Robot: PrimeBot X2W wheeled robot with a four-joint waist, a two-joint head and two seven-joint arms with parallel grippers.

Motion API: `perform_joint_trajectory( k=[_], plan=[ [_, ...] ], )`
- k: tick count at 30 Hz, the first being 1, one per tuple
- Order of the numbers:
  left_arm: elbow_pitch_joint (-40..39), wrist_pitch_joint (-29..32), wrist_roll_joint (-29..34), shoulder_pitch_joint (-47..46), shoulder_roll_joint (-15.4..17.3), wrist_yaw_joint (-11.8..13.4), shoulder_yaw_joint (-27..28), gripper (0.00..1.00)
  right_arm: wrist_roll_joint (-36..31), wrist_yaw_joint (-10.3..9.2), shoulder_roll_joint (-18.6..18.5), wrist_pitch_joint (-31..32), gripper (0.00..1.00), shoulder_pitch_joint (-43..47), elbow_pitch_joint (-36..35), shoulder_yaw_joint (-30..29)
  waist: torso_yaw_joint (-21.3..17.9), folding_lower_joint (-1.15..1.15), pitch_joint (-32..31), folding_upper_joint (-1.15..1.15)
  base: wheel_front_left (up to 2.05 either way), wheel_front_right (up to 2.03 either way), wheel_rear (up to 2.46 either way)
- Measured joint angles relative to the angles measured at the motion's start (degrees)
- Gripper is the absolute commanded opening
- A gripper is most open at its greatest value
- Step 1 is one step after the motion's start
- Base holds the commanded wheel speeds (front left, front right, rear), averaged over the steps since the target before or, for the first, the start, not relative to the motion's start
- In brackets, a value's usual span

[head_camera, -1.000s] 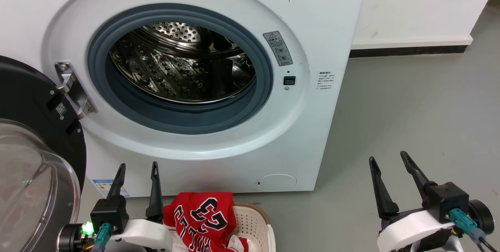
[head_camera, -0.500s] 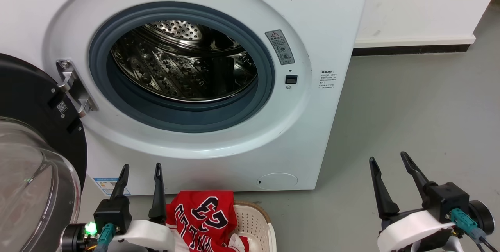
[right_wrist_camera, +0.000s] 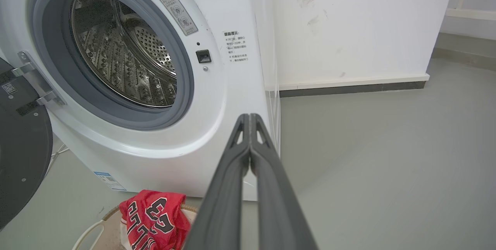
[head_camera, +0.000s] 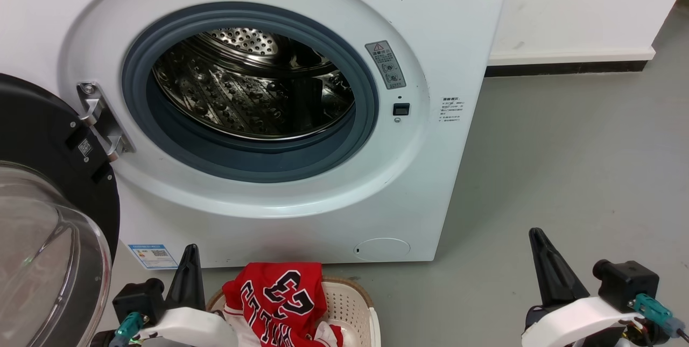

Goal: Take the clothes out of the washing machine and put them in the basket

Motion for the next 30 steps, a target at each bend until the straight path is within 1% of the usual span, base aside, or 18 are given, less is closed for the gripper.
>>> perform_joint_trajectory(
  k=[2, 3, 12, 30],
  plan=[
    [-0.01, 0.46, -2.27, -0.06, -0.07, -0.12, 0.11, 0.00, 2.59, 0.00, -0.12, 0.34, 0.00, -0.12, 0.36, -0.07, 0.05, 0.00, 0.01, 0.00, 0.00, 0.00, 0.00],
    [-0.03, 0.98, -4.53, -0.12, -0.10, -0.45, 0.22, 0.00, 5.15, 0.00, -0.25, 0.42, 0.00, -0.24, 0.69, -0.11, 0.10, 0.00, 0.03, 0.00, 0.00, 0.00, 0.00],
    [-0.12, 2.97, -13.90, -0.34, -0.31, -1.46, 1.03, 0.00, 15.44, 0.00, -0.70, 1.34, 0.00, -1.29, 1.92, -0.40, 0.32, 0.00, 0.08, 0.00, 0.00, 0.00, 0.00],
    [-0.13, 6.66, -29.75, -1.51, -0.69, -3.21, 2.55, 0.00, 32.77, -0.01, -1.32, 2.88, 0.00, -2.72, 3.83, -1.30, 0.74, 0.00, 0.21, 0.00, 0.00, 0.00, 0.00]
  ],
)
